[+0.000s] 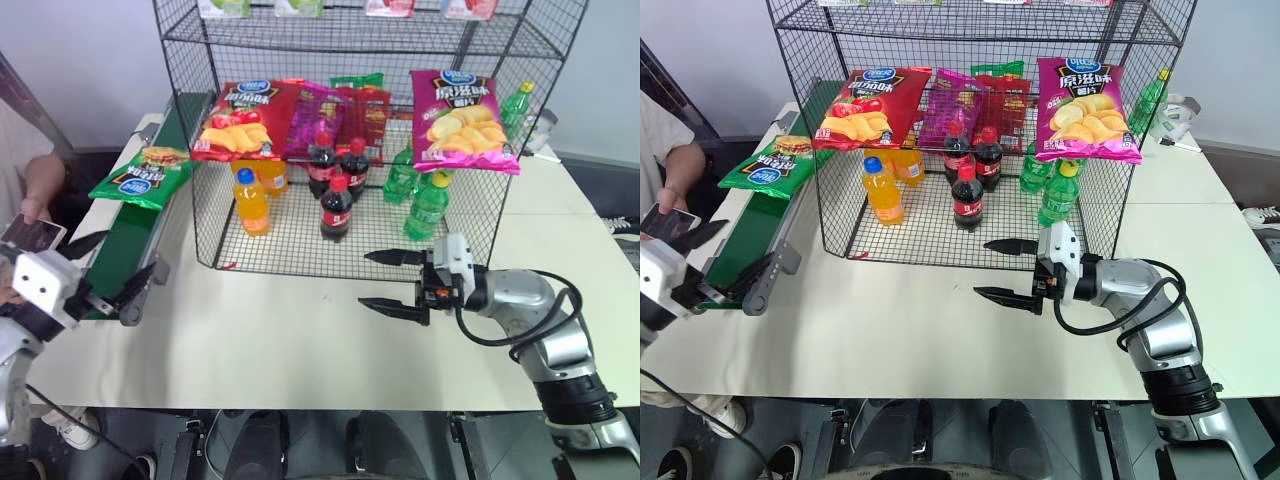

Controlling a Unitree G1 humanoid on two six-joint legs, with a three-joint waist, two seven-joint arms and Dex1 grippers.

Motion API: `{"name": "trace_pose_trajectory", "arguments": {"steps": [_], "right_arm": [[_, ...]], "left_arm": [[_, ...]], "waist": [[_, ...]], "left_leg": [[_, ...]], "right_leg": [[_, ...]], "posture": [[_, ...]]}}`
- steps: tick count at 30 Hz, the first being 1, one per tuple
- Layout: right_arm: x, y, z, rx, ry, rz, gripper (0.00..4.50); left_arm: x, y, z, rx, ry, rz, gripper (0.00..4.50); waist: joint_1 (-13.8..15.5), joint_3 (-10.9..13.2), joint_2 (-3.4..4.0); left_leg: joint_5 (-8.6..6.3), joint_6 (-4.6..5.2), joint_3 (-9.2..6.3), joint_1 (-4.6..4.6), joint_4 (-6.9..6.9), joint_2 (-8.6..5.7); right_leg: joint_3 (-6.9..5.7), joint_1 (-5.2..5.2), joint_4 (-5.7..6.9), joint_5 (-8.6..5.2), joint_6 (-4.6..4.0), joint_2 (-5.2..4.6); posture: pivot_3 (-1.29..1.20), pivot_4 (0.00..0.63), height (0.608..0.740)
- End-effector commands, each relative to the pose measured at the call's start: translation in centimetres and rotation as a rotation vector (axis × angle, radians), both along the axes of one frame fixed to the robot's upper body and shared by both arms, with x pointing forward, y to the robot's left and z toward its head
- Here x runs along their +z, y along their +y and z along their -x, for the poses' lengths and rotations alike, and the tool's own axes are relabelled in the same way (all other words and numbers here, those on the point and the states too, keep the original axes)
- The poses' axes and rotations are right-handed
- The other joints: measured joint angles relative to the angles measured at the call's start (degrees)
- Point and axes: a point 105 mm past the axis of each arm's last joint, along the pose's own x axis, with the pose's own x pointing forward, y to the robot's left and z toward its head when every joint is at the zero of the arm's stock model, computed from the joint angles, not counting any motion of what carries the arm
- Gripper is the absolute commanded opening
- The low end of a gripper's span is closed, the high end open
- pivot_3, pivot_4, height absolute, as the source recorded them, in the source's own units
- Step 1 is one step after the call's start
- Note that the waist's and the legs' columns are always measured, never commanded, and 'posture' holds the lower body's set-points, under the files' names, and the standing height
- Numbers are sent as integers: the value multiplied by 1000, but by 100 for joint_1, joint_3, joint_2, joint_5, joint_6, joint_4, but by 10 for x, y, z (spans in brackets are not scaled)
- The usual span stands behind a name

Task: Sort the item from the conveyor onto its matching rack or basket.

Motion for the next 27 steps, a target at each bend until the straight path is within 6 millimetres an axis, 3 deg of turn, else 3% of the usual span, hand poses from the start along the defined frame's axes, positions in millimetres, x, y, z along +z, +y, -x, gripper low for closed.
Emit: {"name": "trace_pose_trajectory", "arguments": {"steps": [1, 6, 14, 22, 27], "right_arm": [[13, 5, 0, 42, -23, -31, 4480], [10, 12, 3, 81, -8, -24, 4480], [9, 21, 2, 122, -22, -23, 4480], [9, 20, -2, 131, -37, -8, 4480], [10, 15, -3, 121, -32, 1, 4480]], "left_arm": [[4, 6, 10, 34, -39, -246, 4500], [0, 15, 37, 73, -82, -510, 4500], [-2, 36, 64, 147, -85, -729, 4500], [-14, 43, 78, 147, -44, -800, 4500], [-24, 62, 86, 194, 9, -847, 4500]], "waist": [[-8, 0, 0], [-15, 0, 0], [-2, -2, -3], [-27, -3, -4], [-30, -3, -5]], "left_leg": [[0, 0, 0, 0, 0, 1], [-1, 0, 1, 0, -6, 1], [-1, 0, 1, -2, -10, 1], [-2, 0, 1, -2, -27, 1], [-1, 0, 3, 0, -55, 1]], "right_leg": [[-1, -1, 0, 0, 0, 0], [0, -3, -4, -1, -2, -1], [-1, -3, -11, -1, -3, -10], [-2, -6, -26, -1, -5, -13], [-2, -9, -45, -1, -5, -13]], "posture": [[0, 150, 739], [0, 150, 739], [0, 150, 739], [0, 150, 739], [0, 150, 739]]}}
